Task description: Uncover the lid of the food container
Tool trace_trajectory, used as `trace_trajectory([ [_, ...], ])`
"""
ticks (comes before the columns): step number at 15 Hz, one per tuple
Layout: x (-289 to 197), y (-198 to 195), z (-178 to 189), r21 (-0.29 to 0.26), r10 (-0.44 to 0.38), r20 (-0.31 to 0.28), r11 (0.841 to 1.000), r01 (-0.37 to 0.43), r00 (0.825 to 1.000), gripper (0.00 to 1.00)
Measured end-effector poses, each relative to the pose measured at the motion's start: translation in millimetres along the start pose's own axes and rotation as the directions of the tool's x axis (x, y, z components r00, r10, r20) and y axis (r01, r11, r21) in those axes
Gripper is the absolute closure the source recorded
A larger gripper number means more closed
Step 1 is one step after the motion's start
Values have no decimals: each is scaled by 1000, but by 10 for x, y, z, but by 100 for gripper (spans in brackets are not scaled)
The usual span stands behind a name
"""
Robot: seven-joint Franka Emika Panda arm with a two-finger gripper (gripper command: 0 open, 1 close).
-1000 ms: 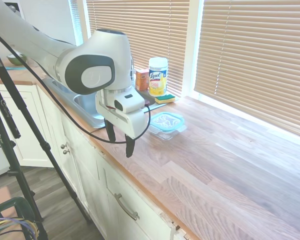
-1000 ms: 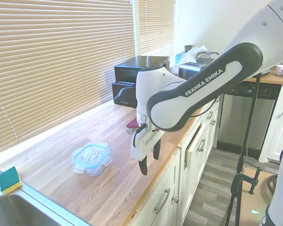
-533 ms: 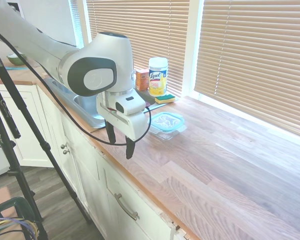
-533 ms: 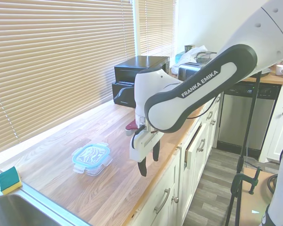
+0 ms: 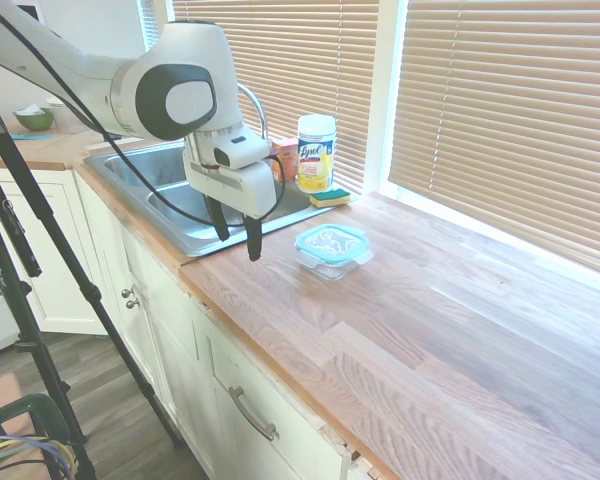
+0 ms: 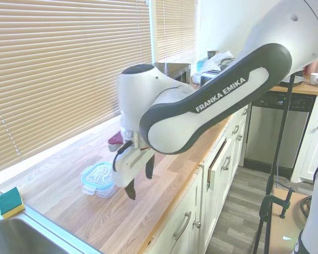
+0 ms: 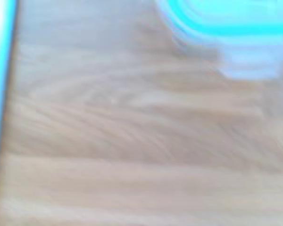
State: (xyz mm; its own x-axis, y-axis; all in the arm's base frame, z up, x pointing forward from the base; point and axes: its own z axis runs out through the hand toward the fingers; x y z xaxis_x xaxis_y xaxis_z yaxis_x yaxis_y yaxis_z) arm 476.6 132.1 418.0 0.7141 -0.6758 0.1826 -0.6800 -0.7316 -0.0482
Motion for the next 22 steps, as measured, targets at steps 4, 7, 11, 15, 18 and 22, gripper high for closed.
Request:
trace_trajectory([
  [4,-32,-661,55,-56,-63,-139,997,55,988,0],
  [7,-87,-1032,212,-117,-105,-246,990,78,964,0],
  [11,-136,-1297,501,-231,-169,-378,969,84,910,0],
  [15,-175,-1509,718,-319,-226,-444,944,82,867,0],
  [18,-189,-1632,920,-377,-286,-517,922,85,807,0],
  [22,-178,-1800,1125,-400,-311,-573,914,73,758,0],
])
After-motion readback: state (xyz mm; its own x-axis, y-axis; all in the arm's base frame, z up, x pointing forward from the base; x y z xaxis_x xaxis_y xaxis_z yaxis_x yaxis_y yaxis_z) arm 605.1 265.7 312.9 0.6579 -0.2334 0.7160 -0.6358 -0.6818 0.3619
